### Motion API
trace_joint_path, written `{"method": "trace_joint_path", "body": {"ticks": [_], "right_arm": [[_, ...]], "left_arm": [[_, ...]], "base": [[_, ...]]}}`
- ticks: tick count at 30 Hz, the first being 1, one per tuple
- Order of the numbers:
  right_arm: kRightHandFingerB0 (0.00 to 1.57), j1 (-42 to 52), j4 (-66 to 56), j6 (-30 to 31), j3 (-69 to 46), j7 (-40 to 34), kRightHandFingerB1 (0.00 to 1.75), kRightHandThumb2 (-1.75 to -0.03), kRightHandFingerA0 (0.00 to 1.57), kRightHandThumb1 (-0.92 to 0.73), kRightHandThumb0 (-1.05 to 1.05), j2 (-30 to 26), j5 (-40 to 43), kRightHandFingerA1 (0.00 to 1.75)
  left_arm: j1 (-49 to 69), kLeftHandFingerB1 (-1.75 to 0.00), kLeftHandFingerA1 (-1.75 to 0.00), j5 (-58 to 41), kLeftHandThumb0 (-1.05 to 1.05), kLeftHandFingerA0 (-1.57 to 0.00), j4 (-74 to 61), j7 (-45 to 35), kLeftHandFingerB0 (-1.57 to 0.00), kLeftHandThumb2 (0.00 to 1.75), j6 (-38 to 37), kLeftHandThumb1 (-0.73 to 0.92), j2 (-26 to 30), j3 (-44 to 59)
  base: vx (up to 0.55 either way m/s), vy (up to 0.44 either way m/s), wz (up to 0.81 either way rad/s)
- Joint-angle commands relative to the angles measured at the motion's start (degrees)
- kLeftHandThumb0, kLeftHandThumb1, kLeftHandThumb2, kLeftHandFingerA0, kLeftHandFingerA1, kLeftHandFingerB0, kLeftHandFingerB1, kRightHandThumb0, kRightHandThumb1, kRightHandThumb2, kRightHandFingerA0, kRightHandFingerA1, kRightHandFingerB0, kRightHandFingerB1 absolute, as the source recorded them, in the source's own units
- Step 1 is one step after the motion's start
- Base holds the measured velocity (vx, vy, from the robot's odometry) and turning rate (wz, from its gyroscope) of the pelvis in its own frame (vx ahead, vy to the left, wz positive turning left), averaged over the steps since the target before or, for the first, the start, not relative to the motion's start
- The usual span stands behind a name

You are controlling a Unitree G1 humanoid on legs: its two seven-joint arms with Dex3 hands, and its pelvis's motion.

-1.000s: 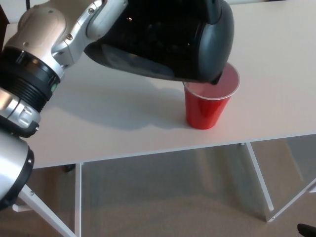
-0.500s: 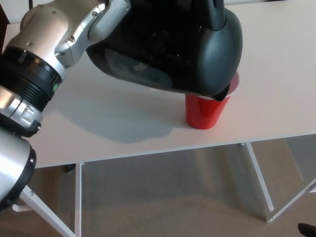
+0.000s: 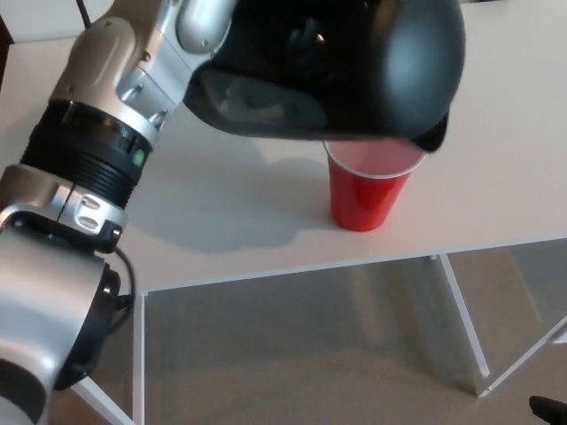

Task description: The robot walk towards a table in front and uses its left hand to pick up the pot from the base and pour water to the cup on the right hand side

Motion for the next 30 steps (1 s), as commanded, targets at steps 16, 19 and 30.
{"method": "trace_joint_path", "body": {"ticks": [16,19,30], "right_arm": [[0.19,0.81,0.68,0.84,-1.63,0.47,0.49,-0.86,0.37,-0.41,-0.16,-0.28,1.93,0.58],[0.32,0.90,1.24,0.64,-1.20,0.36,0.34,-0.57,0.45,-0.58,-0.20,-0.26,1.41,0.41],[0.32,0.23,1.22,1.24,-1.29,0.59,0.35,-0.57,0.47,-0.58,-0.20,-0.05,1.75,0.41]], "left_arm": [[0.73,-1.75,-1.75,-46.24,-0.09,-0.74,1.87,-9.32,-0.56,0.54,28.82,0.59,-4.07,46.24],[4.39,-1.44,-1.75,-50.63,-0.10,-0.75,0.17,-7.48,-0.63,0.57,31.51,0.61,-5.87,52.01],[11.23,-1.51,-1.75,-50.43,-0.11,-0.79,-0.15,-8.52,-0.64,0.58,31.65,0.63,-9.96,56.64]], "base": [[0.00,0.000,0.00],[0.00,0.000,0.00],[0.00,0.000,0.00]]}}
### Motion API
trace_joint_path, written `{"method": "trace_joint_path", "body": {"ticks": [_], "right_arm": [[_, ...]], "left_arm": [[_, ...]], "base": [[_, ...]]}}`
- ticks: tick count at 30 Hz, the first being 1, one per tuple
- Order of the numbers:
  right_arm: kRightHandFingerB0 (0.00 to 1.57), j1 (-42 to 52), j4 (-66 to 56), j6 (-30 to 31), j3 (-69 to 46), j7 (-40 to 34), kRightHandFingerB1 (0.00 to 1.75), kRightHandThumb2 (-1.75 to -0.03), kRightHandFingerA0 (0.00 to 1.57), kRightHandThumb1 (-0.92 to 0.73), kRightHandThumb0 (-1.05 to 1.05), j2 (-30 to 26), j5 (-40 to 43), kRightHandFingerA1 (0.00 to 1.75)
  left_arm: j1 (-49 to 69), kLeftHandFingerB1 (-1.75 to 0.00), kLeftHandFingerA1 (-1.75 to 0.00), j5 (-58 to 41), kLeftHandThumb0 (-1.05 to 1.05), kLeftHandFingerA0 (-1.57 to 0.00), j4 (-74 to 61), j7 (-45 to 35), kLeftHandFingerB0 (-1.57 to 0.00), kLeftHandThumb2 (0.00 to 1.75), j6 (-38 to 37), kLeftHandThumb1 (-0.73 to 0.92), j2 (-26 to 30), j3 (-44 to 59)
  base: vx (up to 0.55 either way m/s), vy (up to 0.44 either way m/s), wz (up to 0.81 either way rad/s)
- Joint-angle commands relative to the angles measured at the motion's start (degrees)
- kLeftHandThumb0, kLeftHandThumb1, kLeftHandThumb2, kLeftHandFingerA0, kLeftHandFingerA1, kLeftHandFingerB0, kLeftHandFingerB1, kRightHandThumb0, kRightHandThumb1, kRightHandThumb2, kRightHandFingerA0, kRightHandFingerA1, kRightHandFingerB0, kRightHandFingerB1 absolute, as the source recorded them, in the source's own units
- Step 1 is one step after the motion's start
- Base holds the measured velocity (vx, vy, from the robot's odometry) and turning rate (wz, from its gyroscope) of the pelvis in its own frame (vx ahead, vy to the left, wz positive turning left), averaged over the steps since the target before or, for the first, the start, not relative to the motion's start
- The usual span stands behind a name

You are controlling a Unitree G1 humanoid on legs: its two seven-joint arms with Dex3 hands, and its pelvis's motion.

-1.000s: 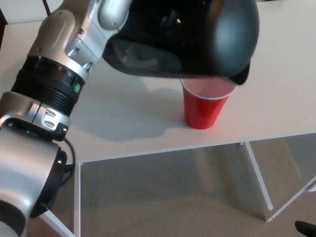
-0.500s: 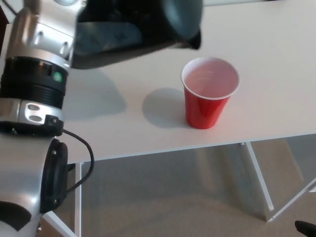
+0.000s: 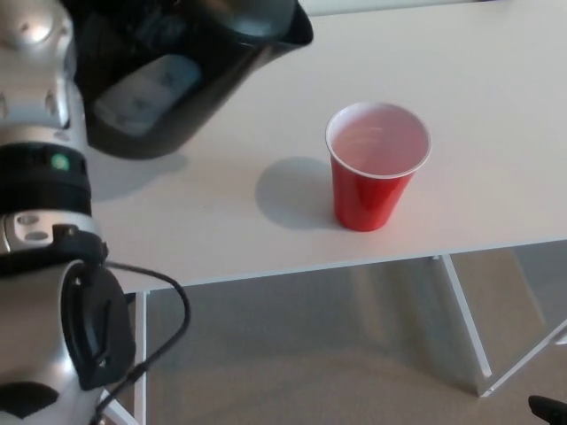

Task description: The robot walk towards a table in front and uses its left hand to pick up the pot from the base and pour water to the cup on the right hand side

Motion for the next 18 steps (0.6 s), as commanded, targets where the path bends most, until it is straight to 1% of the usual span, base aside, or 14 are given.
{"method": "trace_joint_path", "body": {"ticks": [1,3,4,5,11,12,16,17,18], "right_arm": [[0.19,0.40,1.25,0.85,-1.29,0.62,0.50,-0.86,0.37,-0.41,-0.17,-0.19,1.64,0.58],[0.19,0.42,1.44,0.32,-1.24,0.79,0.50,-0.86,0.37,-0.41,-0.17,-0.24,1.60,0.58],[0.32,0.46,1.45,0.44,-1.21,0.74,0.35,-0.57,0.45,-0.58,-0.21,-0.21,1.58,0.41],[0.32,0.52,1.46,0.64,-1.17,0.66,0.35,-0.57,0.45,-0.58,-0.21,-0.16,1.54,0.41],[0.32,0.46,1.26,0.65,-1.32,0.50,0.35,-0.57,0.46,-0.58,-0.20,-0.04,1.72,0.41],[0.33,0.15,1.12,0.75,-1.18,0.35,0.35,-0.57,0.46,-0.58,-0.20,-0.14,1.52,0.41],[0.33,-0.33,0.94,0.90,-0.99,0.13,0.35,-0.57,0.46,-0.58,-0.20,-0.29,1.22,0.41],[0.34,-0.22,0.91,0.80,-0.80,-0.03,0.35,-0.57,0.47,-0.58,-0.22,-0.34,0.93,0.40],[0.34,-0.14,0.85,0.55,-0.48,-0.20,0.35,-0.57,0.46,-0.59,-0.24,-0.48,0.46,0.40]], "left_arm": [[4.99,-1.51,-1.75,-24.91,-0.10,-0.79,-2.45,0.25,-0.64,0.57,14.66,0.61,-4.63,15.24],[5.21,-1.51,-1.75,-24.73,-0.10,-0.79,-2.69,0.47,-0.64,0.57,14.98,0.61,-5.13,15.65],[6.01,-1.53,-1.75,-24.71,-0.10,-0.81,-2.84,0.06,-0.65,0.57,14.41,0.60,-5.76,15.72],[7.21,-1.53,-1.75,-24.75,-0.10,-0.81,-2.95,-0.50,-0.65,0.57,13.42,0.60,-6.65,15.71],[8.46,-1.52,-1.75,-24.41,-0.11,-0.78,-4.47,-0.63,-0.64,0.57,14.97,0.60,-8.09,15.63],[8.81,-1.46,-1.75,-24.42,-0.11,-0.77,-4.88,-0.45,-0.67,0.56,15.12,0.58,-8.58,15.54],[9.56,-1.46,-1.75,-24.77,-0.11,-0.77,-6.13,-0.08,-0.67,0.56,15.91,0.58,-9.41,15.24],[10.33,-1.41,-1.75,-24.65,-0.12,-0.78,-6.73,-0.02,-0.69,0.56,15.93,0.59,-9.96,14.85],[11.52,-1.43,-1.75,-24.31,-0.12,-0.79,-7.46,0.04,-0.69,0.57,15.82,0.59,-10.89,14.12]], "base": [[0.00,0.000,0.00],[0.00,0.000,0.00],[0.00,0.000,0.00],[0.00,0.000,0.00],[0.00,0.000,0.00],[0.00,0.000,0.00],[0.00,0.000,0.00],[0.00,0.000,0.00],[0.00,0.000,0.00]]}}
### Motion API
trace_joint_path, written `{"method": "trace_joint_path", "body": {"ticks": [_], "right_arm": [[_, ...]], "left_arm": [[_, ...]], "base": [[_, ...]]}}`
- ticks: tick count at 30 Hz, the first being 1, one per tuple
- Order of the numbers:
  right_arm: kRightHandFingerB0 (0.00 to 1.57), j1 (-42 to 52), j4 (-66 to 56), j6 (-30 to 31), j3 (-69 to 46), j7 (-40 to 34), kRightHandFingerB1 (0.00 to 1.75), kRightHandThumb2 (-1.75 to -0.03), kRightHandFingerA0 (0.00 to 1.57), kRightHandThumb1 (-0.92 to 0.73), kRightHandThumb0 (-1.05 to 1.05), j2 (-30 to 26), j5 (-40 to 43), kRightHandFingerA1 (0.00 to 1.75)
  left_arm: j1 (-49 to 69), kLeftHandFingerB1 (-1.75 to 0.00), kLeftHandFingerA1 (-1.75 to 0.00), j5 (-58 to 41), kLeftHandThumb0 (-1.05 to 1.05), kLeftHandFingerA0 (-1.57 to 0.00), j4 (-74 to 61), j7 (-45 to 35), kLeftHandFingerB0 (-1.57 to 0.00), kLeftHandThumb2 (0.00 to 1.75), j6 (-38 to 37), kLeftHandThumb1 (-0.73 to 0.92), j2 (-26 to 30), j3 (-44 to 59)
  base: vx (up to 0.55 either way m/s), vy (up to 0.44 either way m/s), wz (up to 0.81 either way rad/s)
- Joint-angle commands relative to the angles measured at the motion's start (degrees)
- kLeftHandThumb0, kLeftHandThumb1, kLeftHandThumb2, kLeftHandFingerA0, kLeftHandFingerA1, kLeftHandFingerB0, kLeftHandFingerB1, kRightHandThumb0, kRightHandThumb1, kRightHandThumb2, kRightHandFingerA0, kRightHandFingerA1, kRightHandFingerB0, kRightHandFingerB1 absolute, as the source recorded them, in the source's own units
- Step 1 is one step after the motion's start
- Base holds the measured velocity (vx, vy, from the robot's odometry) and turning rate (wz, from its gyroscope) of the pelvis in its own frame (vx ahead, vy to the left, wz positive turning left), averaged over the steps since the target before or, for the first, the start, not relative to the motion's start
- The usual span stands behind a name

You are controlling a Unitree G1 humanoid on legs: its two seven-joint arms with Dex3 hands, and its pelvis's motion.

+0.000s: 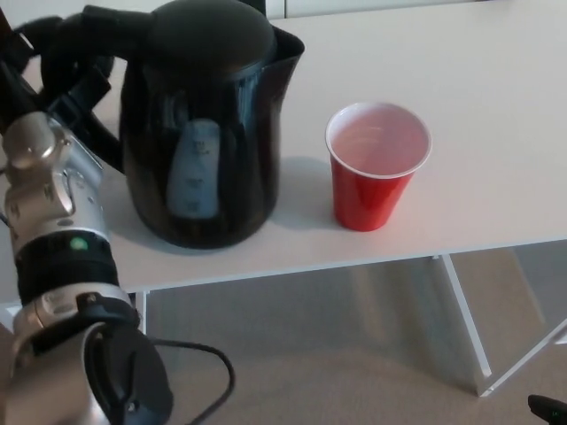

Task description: The robot walk towards a table in front and uses its left hand to pick up the pot from the base and pour water to the cup on the right hand side

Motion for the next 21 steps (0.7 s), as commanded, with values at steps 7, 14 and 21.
{"method": "trace_joint_path", "body": {"ticks": [7,14,21], "right_arm": [[0.33,-0.12,-0.44,1.27,-0.45,-0.64,0.35,-0.57,0.48,-0.58,-0.21,-0.36,0.36,0.40],[0.32,0.17,-0.64,0.98,-0.45,-0.16,0.35,-0.57,0.46,-0.59,-0.23,-0.33,0.54,0.40],[0.32,-0.17,-1.15,1.59,-0.28,-1.07,0.35,-0.57,0.48,-0.58,-0.22,-0.47,0.02,0.40]], "left_arm": [[3.82,-1.45,-1.75,-11.69,-0.13,-0.76,-6.59,0.26,-0.65,0.56,5.73,0.60,-2.11,-1.99],[5.07,-1.43,-1.75,-14.55,-0.13,-0.77,-8.56,1.50,-0.66,0.56,7.47,0.60,-1.80,-4.07],[5.10,-1.49,-1.75,-15.72,-0.14,-0.76,-8.67,2.02,-0.64,0.55,6.70,0.61,-0.94,-5.78]], "base": [[0.00,0.000,0.00],[0.00,0.000,0.00],[0.00,0.000,0.00]]}}
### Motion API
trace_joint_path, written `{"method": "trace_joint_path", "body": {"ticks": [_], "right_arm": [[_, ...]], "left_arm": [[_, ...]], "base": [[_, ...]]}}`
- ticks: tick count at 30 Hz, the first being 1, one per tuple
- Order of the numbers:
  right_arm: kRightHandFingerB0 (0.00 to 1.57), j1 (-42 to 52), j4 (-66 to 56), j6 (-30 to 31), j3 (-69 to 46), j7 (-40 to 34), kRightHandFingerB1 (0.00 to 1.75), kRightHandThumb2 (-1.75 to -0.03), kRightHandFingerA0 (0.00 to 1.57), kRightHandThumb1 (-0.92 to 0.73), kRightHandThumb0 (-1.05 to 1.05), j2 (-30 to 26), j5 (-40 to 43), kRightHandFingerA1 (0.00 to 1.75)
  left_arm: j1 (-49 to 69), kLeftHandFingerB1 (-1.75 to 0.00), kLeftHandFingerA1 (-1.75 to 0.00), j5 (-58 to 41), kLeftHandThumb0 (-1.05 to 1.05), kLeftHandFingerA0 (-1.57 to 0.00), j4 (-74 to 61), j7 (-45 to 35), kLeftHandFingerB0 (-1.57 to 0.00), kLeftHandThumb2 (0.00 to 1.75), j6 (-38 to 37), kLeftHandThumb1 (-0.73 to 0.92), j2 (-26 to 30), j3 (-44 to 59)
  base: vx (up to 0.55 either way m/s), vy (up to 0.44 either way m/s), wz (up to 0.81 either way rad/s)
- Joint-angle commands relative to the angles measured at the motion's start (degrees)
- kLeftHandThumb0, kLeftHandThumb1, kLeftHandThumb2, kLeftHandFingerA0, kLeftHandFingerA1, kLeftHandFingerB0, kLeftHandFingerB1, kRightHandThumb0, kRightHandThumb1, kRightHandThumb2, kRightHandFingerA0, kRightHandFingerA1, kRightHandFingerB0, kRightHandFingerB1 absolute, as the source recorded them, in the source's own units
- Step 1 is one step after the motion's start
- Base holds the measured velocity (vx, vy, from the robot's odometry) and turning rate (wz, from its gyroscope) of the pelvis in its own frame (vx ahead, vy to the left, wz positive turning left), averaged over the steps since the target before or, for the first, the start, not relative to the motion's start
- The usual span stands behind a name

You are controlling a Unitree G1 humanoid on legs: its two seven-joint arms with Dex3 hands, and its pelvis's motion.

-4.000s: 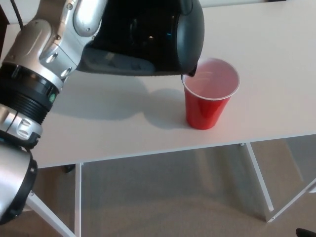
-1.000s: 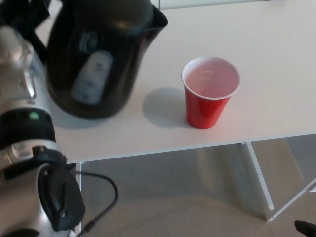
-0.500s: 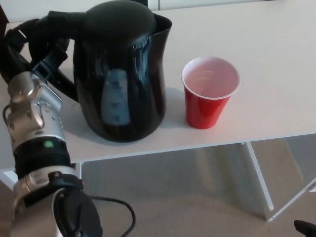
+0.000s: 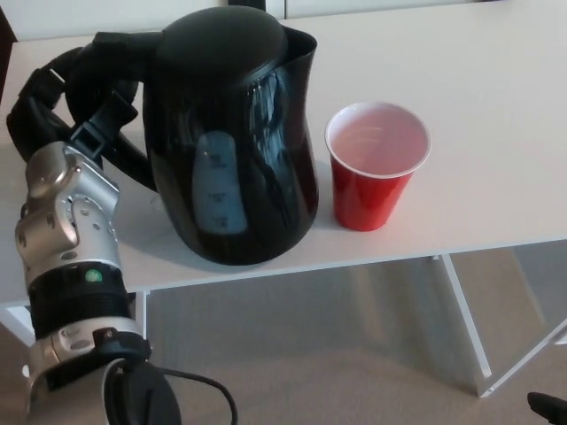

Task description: The robot walk towards a table in front and uses its left hand to pick up the pot from the base and pour water to the cup on the right hand side

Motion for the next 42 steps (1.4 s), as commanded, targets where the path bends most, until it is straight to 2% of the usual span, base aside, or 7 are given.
{"method": "trace_joint_path", "body": {"ticks": [1,4,5,7,8,33,42], "right_arm": [[0.33,-0.08,-0.33,0.80,-0.41,-0.55,0.35,-0.57,0.48,-0.58,-0.22,-0.44,0.29,0.41],[0.33,-0.13,0.00,0.44,-0.53,-0.19,0.35,-0.57,0.48,-0.58,-0.22,-0.42,0.55,0.41],[0.34,-0.33,0.25,0.72,-0.64,-0.03,0.35,-0.57,0.48,-0.58,-0.21,-0.40,0.75,0.41],[0.34,-0.36,0.29,0.74,-0.66,-0.01,0.35,-0.57,0.48,-0.58,-0.21,-0.40,0.77,0.41],[0.35,-0.48,0.03,1.25,-0.76,-0.04,0.35,-0.57,0.48,-0.58,-0.21,-0.37,0.93,0.40],[0.35,-0.26,-2.77,2.53,-0.69,0.52,0.35,-0.57,0.46,-0.58,-0.21,-0.73,0.86,0.40],[0.34,-1.02,-3.00,3.54,-0.94,0.87,0.35,-0.57,0.46,-0.57,-0.20,-1.17,1.01,0.40]], "left_arm": [[-0.10,-0.98,-1.20,-4.17,-0.25,-0.77,-1.36,-0.21,-0.72,0.56,-0.27,0.54,1.67,-1.77],[0.61,-0.98,-1.20,-4.26,-0.25,-0.77,-1.50,-1.58,-0.72,0.56,-1.30,0.54,2.26,-3.36],[2.52,-0.25,-0.21,-5.03,-0.55,-0.06,-1.36,-10.81,-0.08,0.71,-1.14,0.39,4.72,-6.40],[2.92,-0.25,-0.21,-5.62,-0.55,-0.06,-1.31,-11.80,-0.08,0.71,-1.22,0.39,5.28,-7.26],[3.69,-0.07,0.00,-3.80,-0.69,0.00,-1.19,-13.62,0.00,0.77,-2.61,0.44,6.69,-9.62],[4.85,-0.07,-0.02,-1.86,-0.74,0.00,-1.40,-21.21,0.00,0.81,-5.82,0.45,16.25,-22.68],[7.72,-0.03,0.00,3.45,-0.67,0.00,-0.60,-33.82,0.00,0.77,-4.64,0.41,27.05,-34.24]], "base": [[0.00,0.000,0.00],[0.00,0.000,0.00],[0.00,0.000,0.00],[0.00,0.000,0.00],[0.00,0.000,0.00],[0.00,0.000,0.00],[0.00,0.000,0.00]]}}
